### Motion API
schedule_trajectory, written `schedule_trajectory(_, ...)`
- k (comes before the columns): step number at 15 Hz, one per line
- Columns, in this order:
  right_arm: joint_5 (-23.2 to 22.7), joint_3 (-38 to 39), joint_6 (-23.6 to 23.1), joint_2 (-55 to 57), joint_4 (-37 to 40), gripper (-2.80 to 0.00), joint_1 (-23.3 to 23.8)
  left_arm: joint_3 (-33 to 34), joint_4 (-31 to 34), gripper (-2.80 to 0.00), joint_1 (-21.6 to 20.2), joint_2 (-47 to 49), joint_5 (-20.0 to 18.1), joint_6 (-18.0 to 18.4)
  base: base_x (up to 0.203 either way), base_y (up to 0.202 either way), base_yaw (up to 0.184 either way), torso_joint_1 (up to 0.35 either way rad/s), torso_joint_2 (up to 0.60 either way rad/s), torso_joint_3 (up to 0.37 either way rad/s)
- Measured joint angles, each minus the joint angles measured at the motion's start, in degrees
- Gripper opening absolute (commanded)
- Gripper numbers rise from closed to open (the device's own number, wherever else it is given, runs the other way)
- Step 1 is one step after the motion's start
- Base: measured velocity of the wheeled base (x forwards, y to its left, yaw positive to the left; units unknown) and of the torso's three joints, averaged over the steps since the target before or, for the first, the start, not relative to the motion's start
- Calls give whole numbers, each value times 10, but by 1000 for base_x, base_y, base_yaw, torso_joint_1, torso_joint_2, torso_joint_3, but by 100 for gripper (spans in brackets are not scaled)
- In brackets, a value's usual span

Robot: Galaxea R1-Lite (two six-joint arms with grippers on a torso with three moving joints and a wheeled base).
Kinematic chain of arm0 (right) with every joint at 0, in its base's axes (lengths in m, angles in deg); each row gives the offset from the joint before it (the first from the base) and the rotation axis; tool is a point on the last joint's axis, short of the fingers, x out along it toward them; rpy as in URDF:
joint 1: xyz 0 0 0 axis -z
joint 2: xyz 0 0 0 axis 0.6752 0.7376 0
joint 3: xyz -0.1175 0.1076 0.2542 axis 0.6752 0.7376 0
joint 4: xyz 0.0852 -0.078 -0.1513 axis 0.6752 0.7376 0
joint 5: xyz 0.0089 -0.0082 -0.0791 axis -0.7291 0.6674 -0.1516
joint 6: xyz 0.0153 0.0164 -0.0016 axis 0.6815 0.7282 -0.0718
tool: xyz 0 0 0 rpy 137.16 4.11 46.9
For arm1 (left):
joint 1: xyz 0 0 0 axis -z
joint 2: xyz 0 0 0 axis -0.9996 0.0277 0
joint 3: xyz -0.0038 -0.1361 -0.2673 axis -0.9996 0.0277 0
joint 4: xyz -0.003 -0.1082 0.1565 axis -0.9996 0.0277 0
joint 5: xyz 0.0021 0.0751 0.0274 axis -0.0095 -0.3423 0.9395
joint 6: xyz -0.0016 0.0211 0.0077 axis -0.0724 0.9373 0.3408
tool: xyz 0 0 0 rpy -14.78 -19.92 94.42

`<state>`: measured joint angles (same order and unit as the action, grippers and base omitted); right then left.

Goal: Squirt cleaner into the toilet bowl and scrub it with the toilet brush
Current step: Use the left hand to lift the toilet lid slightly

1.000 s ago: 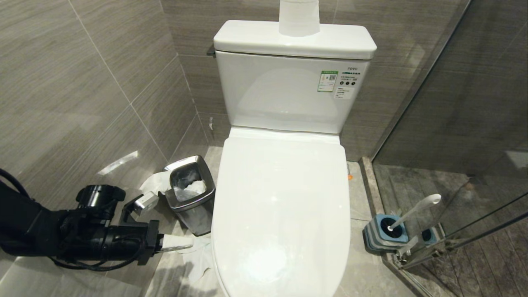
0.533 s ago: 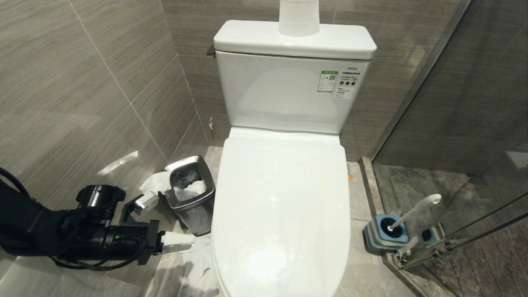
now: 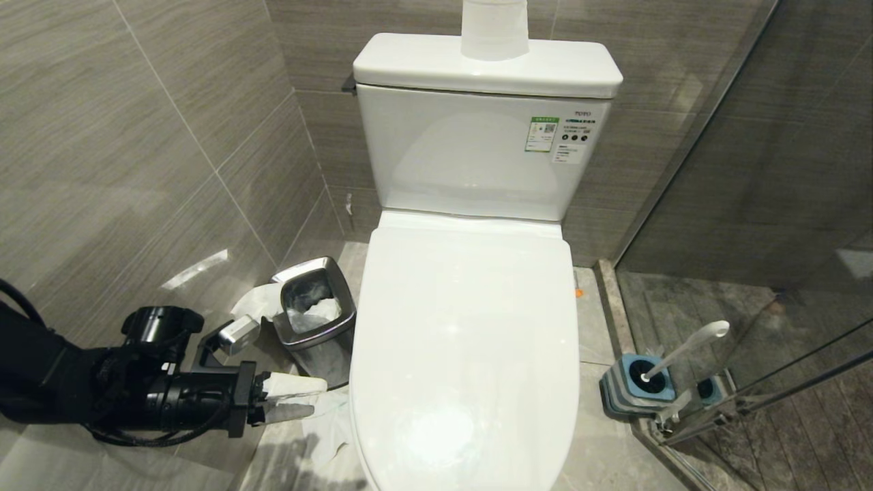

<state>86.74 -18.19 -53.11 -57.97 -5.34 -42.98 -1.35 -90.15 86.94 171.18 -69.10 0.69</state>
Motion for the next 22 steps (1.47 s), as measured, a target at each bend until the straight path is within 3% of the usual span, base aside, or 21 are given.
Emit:
schedule_trajectory(12, 0, 0, 0, 0, 0, -280, 0, -11, -35, 0, 40, 18, 10, 6, 0, 0, 0, 0, 0, 0)
schedule_trajectory(18, 0, 0, 0, 0, 0, -280, 0, -16, -36, 0, 58, 47, 33, 67, 0, 0, 0, 0, 0, 0)
schedule_trajectory(22, 0, 0, 0, 0, 0, -280, 0, -27, -38, 0, 67, 62, 33, 70, 0, 0, 0, 0, 0, 0)
